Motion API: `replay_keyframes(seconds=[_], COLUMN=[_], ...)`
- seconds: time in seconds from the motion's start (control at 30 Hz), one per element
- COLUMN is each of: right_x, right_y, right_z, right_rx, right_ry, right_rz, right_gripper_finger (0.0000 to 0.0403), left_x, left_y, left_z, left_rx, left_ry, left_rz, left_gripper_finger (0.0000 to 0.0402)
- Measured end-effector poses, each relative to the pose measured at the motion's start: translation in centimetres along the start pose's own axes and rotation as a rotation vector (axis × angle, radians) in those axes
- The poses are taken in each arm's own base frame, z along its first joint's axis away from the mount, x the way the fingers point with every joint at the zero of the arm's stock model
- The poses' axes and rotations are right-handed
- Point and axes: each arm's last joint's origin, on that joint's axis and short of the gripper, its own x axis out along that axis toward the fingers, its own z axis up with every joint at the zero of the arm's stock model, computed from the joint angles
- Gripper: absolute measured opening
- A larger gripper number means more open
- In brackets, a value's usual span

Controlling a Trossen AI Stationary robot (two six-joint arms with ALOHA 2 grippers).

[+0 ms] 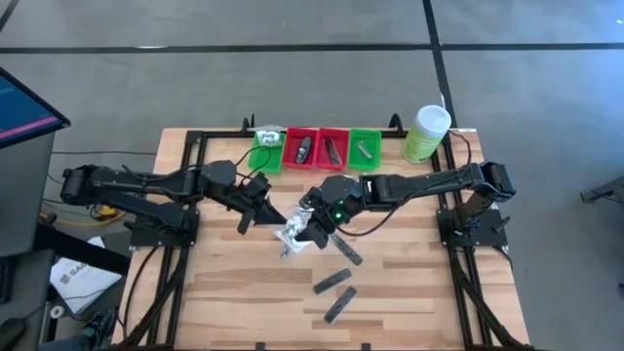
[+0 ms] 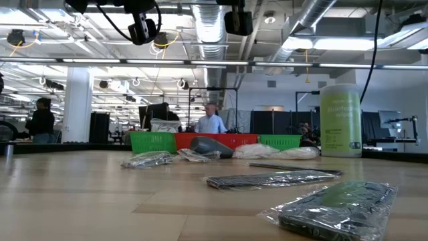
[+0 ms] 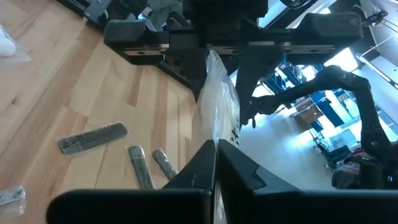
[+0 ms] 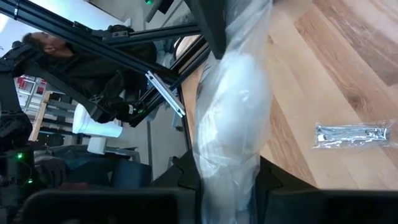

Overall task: Pick & Place Travel size toiletries
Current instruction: Put the cotton pack into the left green basket

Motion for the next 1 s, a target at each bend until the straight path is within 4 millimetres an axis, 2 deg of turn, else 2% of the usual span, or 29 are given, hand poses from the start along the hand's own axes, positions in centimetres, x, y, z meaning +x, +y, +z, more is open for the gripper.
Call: replay_keyframes(seconds=[0.17, 0.47, 0.6, 0.77, 1.0], right_x=[0.0, 0.0, -0.2, -0.7, -1.2], right_y=[0.0, 0.0, 0.0, -0.2, -0.6], right_z=[0.0, 0.1, 0.2, 0.6, 1.2], right_rx=[-0.001, -0.027, -0.029, -0.026, -0.009], right_ry=[-0.001, -0.005, -0.004, 0.005, 0.051], right_rz=[0.000, 0.003, 0.004, 0.024, 0.082], right_gripper_finger=[0.0092, 0.0185, 0.0214, 0.0229, 0.0223], left_x=[0.0, 0.0, -0.1, -0.4, -0.6], left_y=[0.0, 0.0, 0.0, 0.4, 1.2], left_z=[0.0, -0.2, -0.5, -1.3, -2.4], left_rx=[-0.019, -0.039, -0.053, -0.086, -0.071], left_ry=[0.002, 0.032, 0.078, 0.165, 0.263], left_rz=[-0.002, -0.022, -0.034, 0.005, 0.085], left_gripper_finger=[0.0002, 0.0001, 0.0001, 0.0001, 0.0001])
